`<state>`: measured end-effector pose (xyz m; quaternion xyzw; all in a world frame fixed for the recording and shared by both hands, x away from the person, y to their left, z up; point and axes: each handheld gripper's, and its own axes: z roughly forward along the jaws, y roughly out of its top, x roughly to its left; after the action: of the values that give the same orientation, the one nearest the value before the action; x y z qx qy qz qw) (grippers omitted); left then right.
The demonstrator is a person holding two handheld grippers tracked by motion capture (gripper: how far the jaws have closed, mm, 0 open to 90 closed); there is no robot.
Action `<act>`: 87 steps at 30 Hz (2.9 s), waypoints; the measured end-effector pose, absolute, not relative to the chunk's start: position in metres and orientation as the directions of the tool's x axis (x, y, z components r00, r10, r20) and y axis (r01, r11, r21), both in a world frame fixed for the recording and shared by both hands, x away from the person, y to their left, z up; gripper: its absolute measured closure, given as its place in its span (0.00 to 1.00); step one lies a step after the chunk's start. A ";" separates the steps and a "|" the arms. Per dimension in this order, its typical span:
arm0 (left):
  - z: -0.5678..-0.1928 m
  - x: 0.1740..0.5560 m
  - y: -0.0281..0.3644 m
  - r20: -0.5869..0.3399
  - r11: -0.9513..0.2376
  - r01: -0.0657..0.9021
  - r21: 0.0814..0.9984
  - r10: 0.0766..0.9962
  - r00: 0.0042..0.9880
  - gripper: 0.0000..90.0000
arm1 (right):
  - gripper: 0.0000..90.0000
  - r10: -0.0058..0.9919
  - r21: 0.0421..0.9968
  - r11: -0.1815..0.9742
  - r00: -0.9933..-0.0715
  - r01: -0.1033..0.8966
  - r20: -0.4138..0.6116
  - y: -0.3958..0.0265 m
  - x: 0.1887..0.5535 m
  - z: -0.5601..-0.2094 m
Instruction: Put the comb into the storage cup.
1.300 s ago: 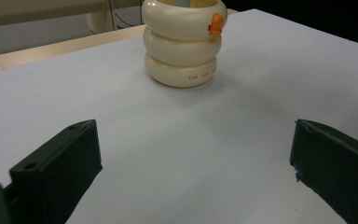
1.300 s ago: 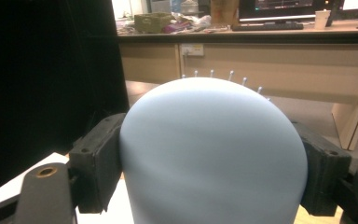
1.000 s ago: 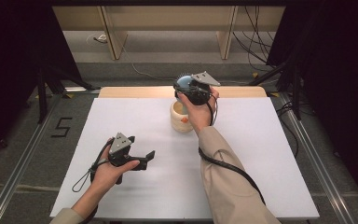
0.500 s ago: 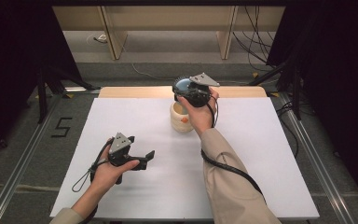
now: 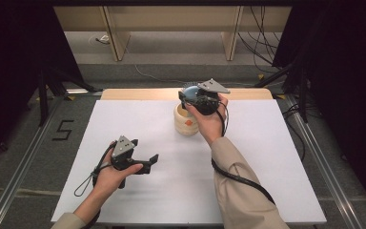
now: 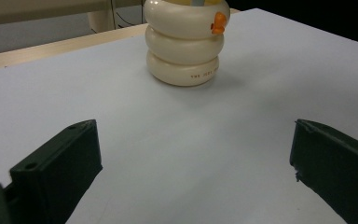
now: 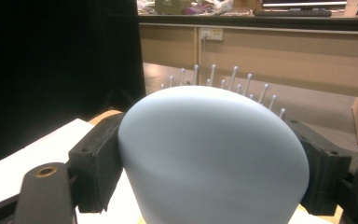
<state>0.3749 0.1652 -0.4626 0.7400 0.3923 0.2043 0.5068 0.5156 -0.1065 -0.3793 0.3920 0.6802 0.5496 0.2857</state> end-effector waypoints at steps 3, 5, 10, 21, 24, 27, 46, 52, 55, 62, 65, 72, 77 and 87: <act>-0.463 0.375 0.165 -0.094 -0.179 0.373 0.910 0.788 0.608 0.02 | 0.25 0.846 0.975 0.089 -0.533 0.206 0.035 -0.109 0.510 -0.380; -0.463 0.375 0.165 -0.094 -0.179 0.372 0.911 0.788 0.608 0.02 | 0.25 0.844 0.976 0.091 -0.535 0.199 0.030 -0.111 0.507 -0.381; -0.463 0.375 0.165 -0.094 -0.180 0.374 0.910 0.789 0.607 0.02 | 0.25 0.844 0.978 0.089 -0.535 0.188 0.026 -0.115 0.500 -0.383; -0.463 0.375 0.165 -0.097 -0.176 0.376 0.910 0.791 0.604 0.02 | 0.25 0.850 0.980 0.077 -0.526 0.186 0.033 -0.123 0.492 -0.384; -0.463 0.375 0.165 -0.096 -0.176 0.375 0.910 0.790 0.606 0.02 | 0.25 0.846 0.979 0.080 -0.532 0.187 0.032 -0.126 0.491 -0.384; -0.463 0.375 0.165 -0.098 -0.174 0.373 0.911 0.789 0.607 0.02 | 0.25 0.845 0.979 0.077 -0.534 0.187 0.036 -0.130 0.490 -0.385; -0.463 0.375 0.165 -0.094 -0.176 0.372 0.911 0.790 0.606 0.02 | 0.24 0.840 0.976 0.095 -0.542 0.197 0.027 -0.139 0.484 -0.383; -0.463 0.375 0.165 -0.096 -0.176 0.374 0.910 0.790 0.605 0.02 | 0.23 0.839 0.976 0.097 -0.544 0.197 0.026 -0.142 0.484 -0.383; -0.463 0.375 0.164 -0.096 -0.177 0.373 0.911 0.789 0.607 0.02 | 0.22 0.837 0.975 0.099 -0.546 0.196 0.025 -0.142 0.484 -0.383; -0.463 0.375 0.165 -0.095 -0.176 0.374 0.911 0.791 0.604 0.02 | 0.17 0.832 0.972 0.085 -0.553 0.219 0.052 -0.143 0.486 -0.384; -0.463 0.376 0.165 -0.095 -0.176 0.373 0.911 0.791 0.604 0.02 | 0.16 0.830 0.970 0.078 -0.554 0.229 0.064 -0.143 0.487 -0.385; -0.463 0.375 0.165 -0.095 -0.176 0.373 0.911 0.791 0.605 0.02 | 0.13 0.832 0.972 0.062 -0.550 0.228 0.076 -0.146 0.488 -0.383; -0.464 0.375 0.165 -0.094 -0.178 0.374 0.910 0.791 0.605 0.02 | 0.09 0.839 0.973 0.048 -0.538 0.228 0.085 -0.151 0.488 -0.381; -0.463 0.375 0.165 -0.095 -0.176 0.373 0.911 0.791 0.605 0.02 | 0.08 0.840 0.973 0.036 -0.535 0.227 0.094 -0.155 0.488 -0.378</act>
<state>0.3752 0.1645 -0.4634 0.7387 0.3940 0.2060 0.5066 0.4882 -0.1548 -0.3783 0.3997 0.6671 0.5677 0.2699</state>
